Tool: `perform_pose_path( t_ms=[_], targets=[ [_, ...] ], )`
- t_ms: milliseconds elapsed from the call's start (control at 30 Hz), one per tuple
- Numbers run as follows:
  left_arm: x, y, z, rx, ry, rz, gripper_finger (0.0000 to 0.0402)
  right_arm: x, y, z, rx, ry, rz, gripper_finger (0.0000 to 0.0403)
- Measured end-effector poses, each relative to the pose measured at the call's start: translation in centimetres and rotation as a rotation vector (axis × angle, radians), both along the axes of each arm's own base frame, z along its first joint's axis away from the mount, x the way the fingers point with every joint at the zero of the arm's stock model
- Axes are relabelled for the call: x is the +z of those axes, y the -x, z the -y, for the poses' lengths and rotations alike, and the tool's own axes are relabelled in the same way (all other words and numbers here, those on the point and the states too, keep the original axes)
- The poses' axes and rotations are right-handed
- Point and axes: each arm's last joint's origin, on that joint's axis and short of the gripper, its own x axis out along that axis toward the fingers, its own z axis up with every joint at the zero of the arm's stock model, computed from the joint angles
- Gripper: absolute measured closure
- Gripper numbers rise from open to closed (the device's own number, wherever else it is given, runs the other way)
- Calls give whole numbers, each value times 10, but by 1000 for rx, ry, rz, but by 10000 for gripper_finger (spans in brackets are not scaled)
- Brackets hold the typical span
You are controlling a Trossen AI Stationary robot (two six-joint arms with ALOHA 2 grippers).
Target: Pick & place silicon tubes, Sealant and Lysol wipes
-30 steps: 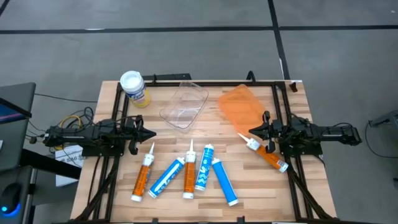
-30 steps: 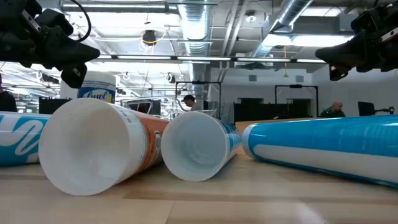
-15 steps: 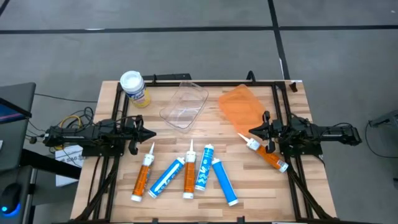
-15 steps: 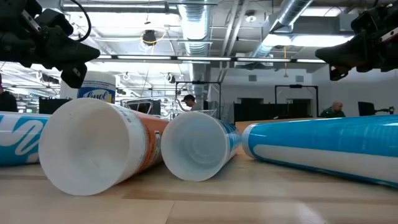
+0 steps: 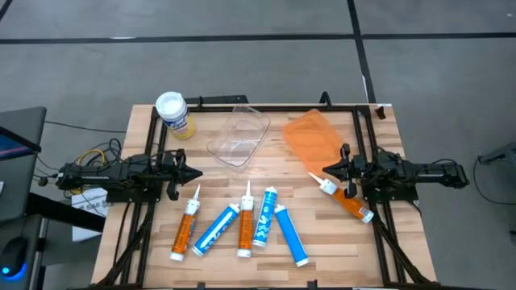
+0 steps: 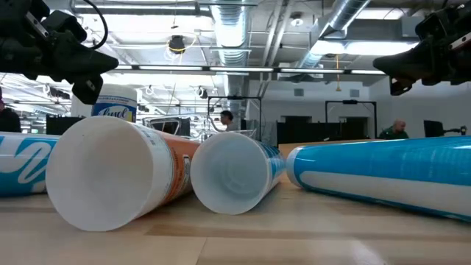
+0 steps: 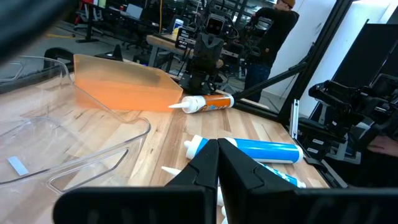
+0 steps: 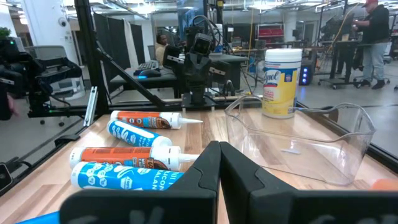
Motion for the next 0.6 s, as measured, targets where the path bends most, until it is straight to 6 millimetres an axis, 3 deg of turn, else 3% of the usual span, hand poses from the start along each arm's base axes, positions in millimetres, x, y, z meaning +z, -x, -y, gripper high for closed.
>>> perform_pose_path(
  t_ms=[300,600],
  targets=[
    [0,0,0,0,0,0,402,1,0,0,-7,0,15,403],
    [0,0,0,0,-2,0,402,13,1,0,-3,-27,136,403]
  ],
)
